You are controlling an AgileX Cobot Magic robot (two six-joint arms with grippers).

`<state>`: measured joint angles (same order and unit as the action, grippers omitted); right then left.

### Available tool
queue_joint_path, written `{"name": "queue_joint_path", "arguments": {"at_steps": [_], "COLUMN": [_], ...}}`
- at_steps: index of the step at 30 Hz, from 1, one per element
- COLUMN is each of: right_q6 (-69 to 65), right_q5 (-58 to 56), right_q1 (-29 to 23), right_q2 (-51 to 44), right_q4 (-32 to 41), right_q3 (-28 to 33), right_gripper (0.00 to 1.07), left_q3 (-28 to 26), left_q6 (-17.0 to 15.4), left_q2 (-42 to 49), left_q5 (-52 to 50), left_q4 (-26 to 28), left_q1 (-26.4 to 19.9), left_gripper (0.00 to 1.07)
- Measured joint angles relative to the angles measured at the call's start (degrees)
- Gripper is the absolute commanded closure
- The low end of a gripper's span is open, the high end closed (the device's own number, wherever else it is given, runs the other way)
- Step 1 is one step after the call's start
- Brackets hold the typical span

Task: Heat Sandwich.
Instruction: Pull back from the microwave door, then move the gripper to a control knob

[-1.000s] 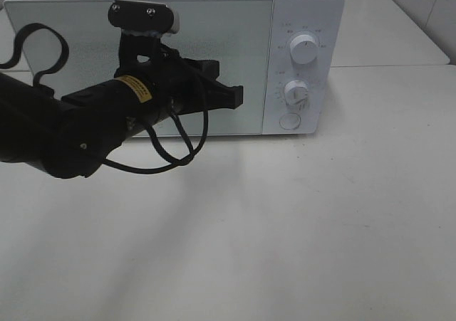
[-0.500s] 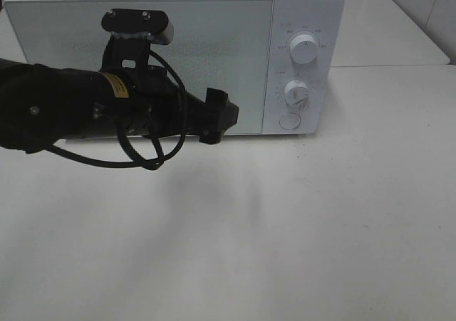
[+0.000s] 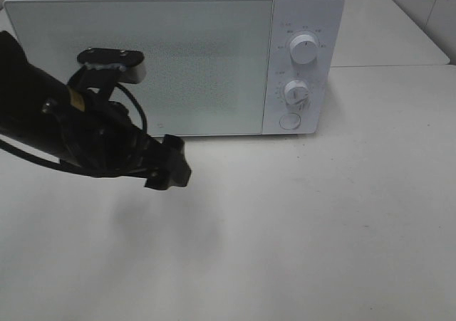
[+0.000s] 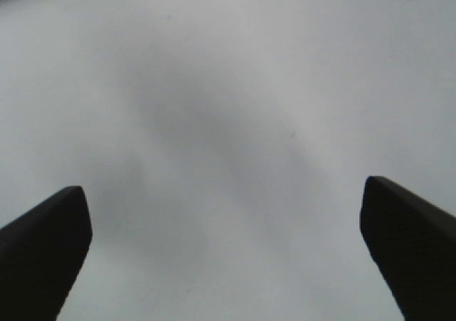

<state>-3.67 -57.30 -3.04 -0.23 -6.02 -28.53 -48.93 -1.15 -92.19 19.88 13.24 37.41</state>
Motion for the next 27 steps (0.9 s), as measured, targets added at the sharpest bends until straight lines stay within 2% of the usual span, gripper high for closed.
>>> {"name": "queue_joint_path", "arguments": {"at_steps": [2, 4, 8, 10, 12, 14, 15, 17, 19, 20, 24, 27], "right_q6": [0.0, 0.0, 0.0, 0.0, 0.0, 0.0, 0.0, 0.0, 0.0, 0.0, 0.0, 0.0], "right_q5": [0.0, 0.0, 0.0, 0.0, 0.0, 0.0, 0.0, 0.0, 0.0, 0.0, 0.0, 0.0], "right_q1": [0.0, 0.0, 0.0, 0.0, 0.0, 0.0, 0.0, 0.0, 0.0, 0.0, 0.0, 0.0], "right_q2": [0.0, 0.0, 0.0, 0.0, 0.0, 0.0, 0.0, 0.0, 0.0, 0.0, 0.0, 0.0], "right_q4": [0.0, 0.0, 0.0, 0.0, 0.0, 0.0, 0.0, 0.0, 0.0, 0.0, 0.0, 0.0], "right_q3": [0.0, 0.0, 0.0, 0.0, 0.0, 0.0, 0.0, 0.0, 0.0, 0.0, 0.0, 0.0], "right_gripper": [0.32, 0.32, 0.32, 0.32, 0.32, 0.32, 0.32, 0.32, 0.32, 0.32, 0.32, 0.32], "left_q3": [-0.2, -0.2, -0.2, -0.2, -0.2, -0.2, -0.3, -0.3, -0.3, -0.3, -0.3, -0.3], "left_q6": [0.1, 0.2, 0.2, 0.2, 0.2, 0.2, 0.2, 0.2, 0.2, 0.2, 0.2, 0.2], "left_q2": [1.4, 1.9, 5.0, 5.9, 8.2, 8.8, 10.5, 11.9, 12.6, 14.0, 15.6, 17.9], "left_q5": [6.5, 8.0, 15.8, 17.2, 20.6, 21.5, 23.6, 26.1, 27.0, 29.3, 32.8, 39.0], "left_q4": [-0.2, -0.3, -2.4, -2.8, -3.2, -3.3, -3.7, -4.3, -4.6, -5.2, -7.1, -11.2], "left_q1": [-3.4, -4.4, -10.1, -11.3, -15.3, -16.6, -19.8, -22.9, -24.1, -26.9, -30.0, -32.9], "left_gripper": [0.08, 0.08, 0.08, 0.08, 0.08, 0.08, 0.08, 0.08, 0.08, 0.08, 0.08, 0.09]}}
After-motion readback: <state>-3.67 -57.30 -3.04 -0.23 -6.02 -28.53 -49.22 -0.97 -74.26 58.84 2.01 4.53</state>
